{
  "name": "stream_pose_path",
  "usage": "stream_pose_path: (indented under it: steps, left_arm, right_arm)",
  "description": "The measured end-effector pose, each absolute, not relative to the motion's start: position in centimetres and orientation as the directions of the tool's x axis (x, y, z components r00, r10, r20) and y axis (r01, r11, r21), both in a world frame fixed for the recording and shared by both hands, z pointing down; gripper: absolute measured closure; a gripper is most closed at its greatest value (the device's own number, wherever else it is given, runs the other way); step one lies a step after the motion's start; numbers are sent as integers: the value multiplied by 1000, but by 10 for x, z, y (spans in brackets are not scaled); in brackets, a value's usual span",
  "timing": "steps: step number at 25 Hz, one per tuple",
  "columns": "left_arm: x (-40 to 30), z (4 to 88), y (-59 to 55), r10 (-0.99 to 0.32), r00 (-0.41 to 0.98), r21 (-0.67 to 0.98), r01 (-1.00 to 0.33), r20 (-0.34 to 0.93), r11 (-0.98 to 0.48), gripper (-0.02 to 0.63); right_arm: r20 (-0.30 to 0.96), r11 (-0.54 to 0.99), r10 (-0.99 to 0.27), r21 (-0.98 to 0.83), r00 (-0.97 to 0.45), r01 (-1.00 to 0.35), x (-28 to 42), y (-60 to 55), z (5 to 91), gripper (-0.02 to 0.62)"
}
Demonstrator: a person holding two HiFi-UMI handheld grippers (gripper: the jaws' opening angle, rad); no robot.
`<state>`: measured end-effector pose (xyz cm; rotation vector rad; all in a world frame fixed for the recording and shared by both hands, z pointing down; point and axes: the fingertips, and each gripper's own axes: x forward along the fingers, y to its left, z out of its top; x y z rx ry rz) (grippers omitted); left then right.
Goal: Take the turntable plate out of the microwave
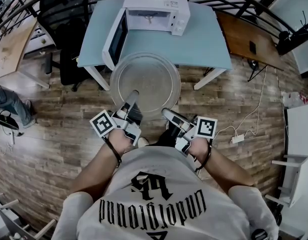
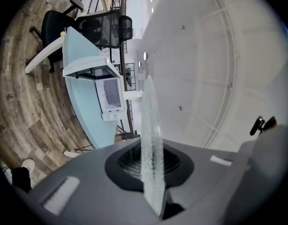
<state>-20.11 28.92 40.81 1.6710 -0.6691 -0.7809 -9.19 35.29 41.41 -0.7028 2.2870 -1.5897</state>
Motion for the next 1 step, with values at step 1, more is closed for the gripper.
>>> stream_pose_path:
  steps: [1]
  left_arm:
    - [-200, 408, 290, -769, 621, 975, -33, -154, -221, 531]
  right_arm:
    - [56, 281, -530, -930, -846, -238, -91, 354, 415, 555]
